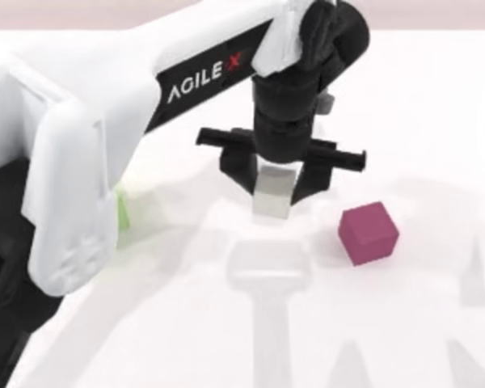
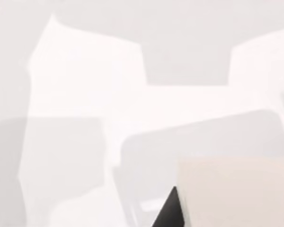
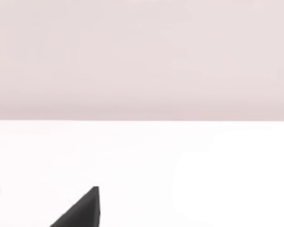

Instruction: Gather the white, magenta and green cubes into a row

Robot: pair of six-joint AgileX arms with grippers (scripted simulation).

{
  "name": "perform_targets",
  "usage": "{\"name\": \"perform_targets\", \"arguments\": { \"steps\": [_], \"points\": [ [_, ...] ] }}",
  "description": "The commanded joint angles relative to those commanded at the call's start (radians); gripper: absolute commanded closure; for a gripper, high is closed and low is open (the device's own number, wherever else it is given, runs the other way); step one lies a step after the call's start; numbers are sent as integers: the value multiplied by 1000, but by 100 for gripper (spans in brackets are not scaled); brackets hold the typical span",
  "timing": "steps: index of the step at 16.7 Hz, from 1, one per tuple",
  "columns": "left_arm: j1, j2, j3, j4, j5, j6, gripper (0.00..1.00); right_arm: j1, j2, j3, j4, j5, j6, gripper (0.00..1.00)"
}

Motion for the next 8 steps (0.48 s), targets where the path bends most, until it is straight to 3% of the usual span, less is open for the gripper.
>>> {"name": "perform_targets", "arguments": {
  "steps": [4,8],
  "points": [
    [-120,82,171,-87,-5,-291,100,0,0,0,0,0,0,0],
    [-186,113,264,-126,-10,-425,100,0,0,0,0,0,0,0]
  ]
}}
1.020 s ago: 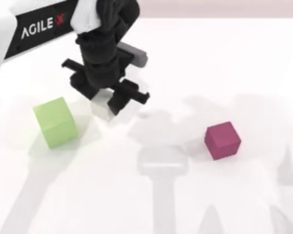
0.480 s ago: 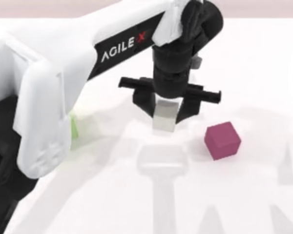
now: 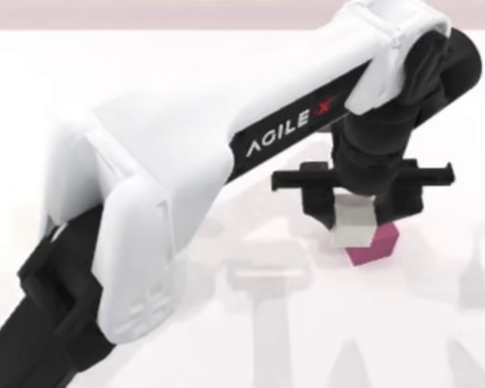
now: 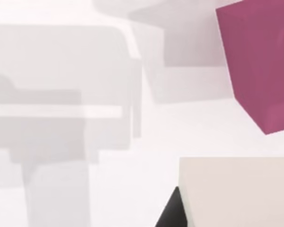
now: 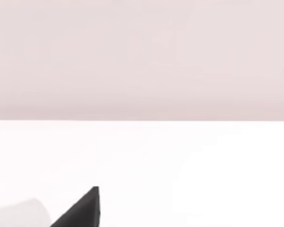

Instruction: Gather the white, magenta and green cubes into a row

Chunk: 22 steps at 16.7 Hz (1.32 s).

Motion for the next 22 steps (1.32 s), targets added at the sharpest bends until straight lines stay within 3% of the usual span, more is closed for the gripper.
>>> {"name": "perform_targets", "arguments": {
  "steps": [7,14,19,22],
  "points": [
    [0,-6,-14,17,0,-2,100,0,0,0,0,0,0,0],
    [0,-20,-282,264,-1,-4,100,0,0,0,0,0,0,0],
    [-1,-20,-312,294,-1,-5,100,0,0,0,0,0,0,0],
    [-1,-20,-312,294,-1,-5,77,0,0,0,0,0,0,0]
  ]
}}
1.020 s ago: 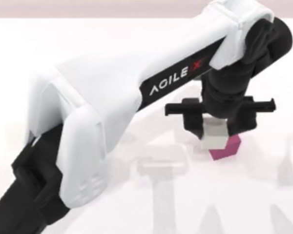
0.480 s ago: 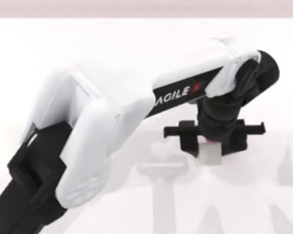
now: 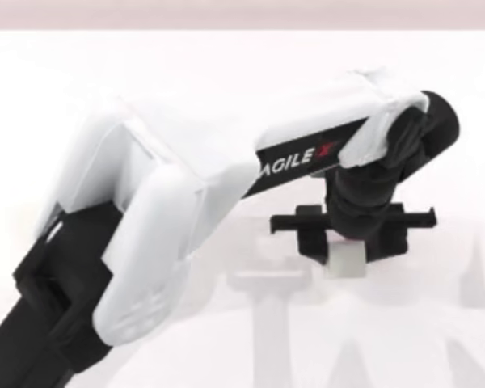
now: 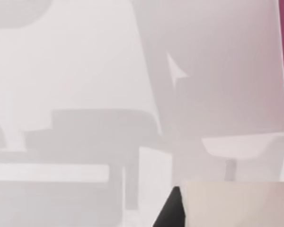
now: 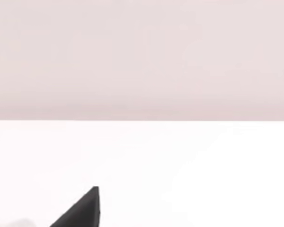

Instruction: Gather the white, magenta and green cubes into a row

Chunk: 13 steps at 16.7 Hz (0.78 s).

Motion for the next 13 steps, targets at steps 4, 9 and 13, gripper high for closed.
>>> {"name": "perform_targets", "arguments": {
  "steps": [4,9,13],
  "points": [
    [0,0,0,0,0,0,47,0,0,0,0,0,0,0],
    [0,0,0,0,0,0,10,0,0,0,0,0,0,0],
    [0,0,0,0,0,0,0,0,0,0,0,0,0,0]
  ]
}}
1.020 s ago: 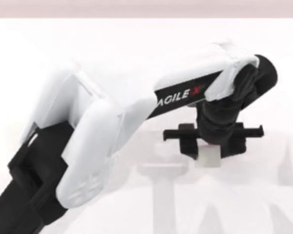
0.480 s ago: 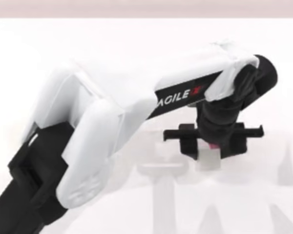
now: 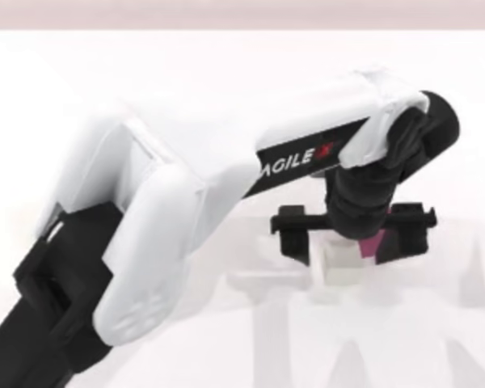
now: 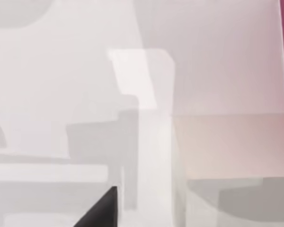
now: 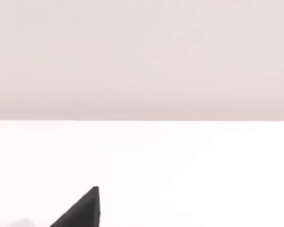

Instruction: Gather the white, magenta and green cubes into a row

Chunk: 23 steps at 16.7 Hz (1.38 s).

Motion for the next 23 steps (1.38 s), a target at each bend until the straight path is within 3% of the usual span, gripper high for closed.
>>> {"name": "perform_targets", "arguments": {
  "steps": [8,16,23],
  "points": [
    [-1,3,18,-17,0,1,0,0,0,0,0,0,0,0],
    [16,5,284,-279,0,-5,0,0,0,0,0,0,0,0],
    [24,-24,257,-261,-2,0,0,7,23,23,-17,0,3,0]
  ]
}}
